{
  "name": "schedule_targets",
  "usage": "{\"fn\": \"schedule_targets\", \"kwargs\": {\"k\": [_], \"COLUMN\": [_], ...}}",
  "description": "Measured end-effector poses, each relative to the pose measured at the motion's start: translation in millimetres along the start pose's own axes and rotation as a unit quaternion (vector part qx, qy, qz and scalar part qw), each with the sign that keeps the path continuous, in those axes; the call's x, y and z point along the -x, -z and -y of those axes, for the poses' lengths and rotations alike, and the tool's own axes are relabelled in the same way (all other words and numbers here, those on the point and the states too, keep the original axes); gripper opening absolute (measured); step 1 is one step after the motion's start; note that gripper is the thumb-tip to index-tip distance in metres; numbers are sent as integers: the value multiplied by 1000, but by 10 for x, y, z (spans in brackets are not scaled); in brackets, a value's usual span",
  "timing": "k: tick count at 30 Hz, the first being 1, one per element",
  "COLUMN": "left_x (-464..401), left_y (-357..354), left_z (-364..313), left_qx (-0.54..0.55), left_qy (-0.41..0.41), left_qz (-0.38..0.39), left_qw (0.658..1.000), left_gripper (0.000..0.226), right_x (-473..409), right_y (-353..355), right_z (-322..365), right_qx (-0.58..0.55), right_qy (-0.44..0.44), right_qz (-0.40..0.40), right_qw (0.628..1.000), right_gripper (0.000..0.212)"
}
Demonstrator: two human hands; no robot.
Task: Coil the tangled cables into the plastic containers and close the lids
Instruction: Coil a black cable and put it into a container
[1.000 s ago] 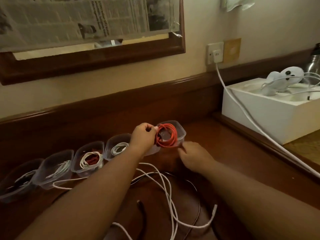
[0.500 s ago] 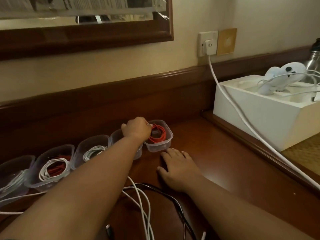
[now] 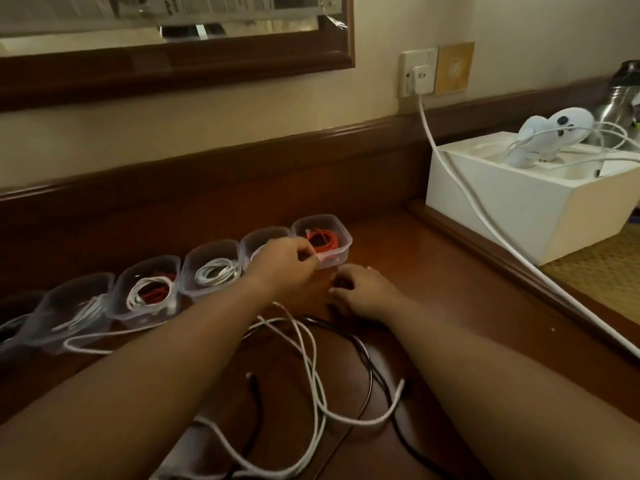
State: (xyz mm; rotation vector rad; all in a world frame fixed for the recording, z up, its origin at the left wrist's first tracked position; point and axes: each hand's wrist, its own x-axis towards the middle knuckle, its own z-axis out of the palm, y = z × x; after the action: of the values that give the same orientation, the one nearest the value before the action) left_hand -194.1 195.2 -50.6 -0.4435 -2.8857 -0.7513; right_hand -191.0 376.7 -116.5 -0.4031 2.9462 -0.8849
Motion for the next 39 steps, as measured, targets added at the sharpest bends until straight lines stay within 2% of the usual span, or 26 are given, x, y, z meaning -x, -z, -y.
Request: {"fn": "schedule_targets", "kwargs": {"k": [4,8,10,12,14,15,18,20,23,25,27,30,33,37,39], "left_x": [989,1633,1819,1936,2004,2020,2031,2039,2083,2160,2242,2369,2445,2423,2355], "left_y": [161,73,-43,-175,-263,-296,-322,-289,-196,-124,-73,-29,-49,-41,-34], "left_z": [-254,-296,-310,-332,-368,-374,-373,-375,-393,-419,-431,-423,-385,-399,-447], "left_qx": [-18,-117,-144,-158,-182,-188,-157,-125,-70,-74,-127,-211,-219,-184,-62], "left_qy": [-83,-163,-159,-140,-127,-119,-89,-67,-35,-34,-60,-117,-143,-130,-87], "left_qz": [135,172,168,147,106,89,58,41,10,9,16,17,11,36,-15], "left_qw": [987,964,962,966,969,971,982,989,997,997,990,970,965,974,994], "left_gripper": [12,25,33,39,37,34,27,24,19,19,23,25,26,24,31], "right_x": [305,817,1118,1383,1688,1847,2288,2445,2453,2425,2389,2326,2296,2311,2338], "right_y": [152,154,137,88,53,39,12,11,25,31,68,242,433,578,644], "right_z": [62,42,82,118,199,249,439,518,534,532,523,597,803,1148,1312], "right_qx": [-154,-196,-168,-112,-62,-41,72,152,163,166,88,-59,-141,-164,-219], "right_qy": [-44,-81,-84,-90,-108,-116,-114,-95,-112,-132,-156,-179,-164,-67,-19], "right_qz": [41,20,6,-69,-150,-150,-50,-18,1,16,-18,-127,-144,-176,-202], "right_qw": [986,977,982,987,981,981,990,984,980,977,984,974,966,968,954], "right_gripper": [21,17,17,9,18,23,33,25,19,20,17,18,35,36,34]}}
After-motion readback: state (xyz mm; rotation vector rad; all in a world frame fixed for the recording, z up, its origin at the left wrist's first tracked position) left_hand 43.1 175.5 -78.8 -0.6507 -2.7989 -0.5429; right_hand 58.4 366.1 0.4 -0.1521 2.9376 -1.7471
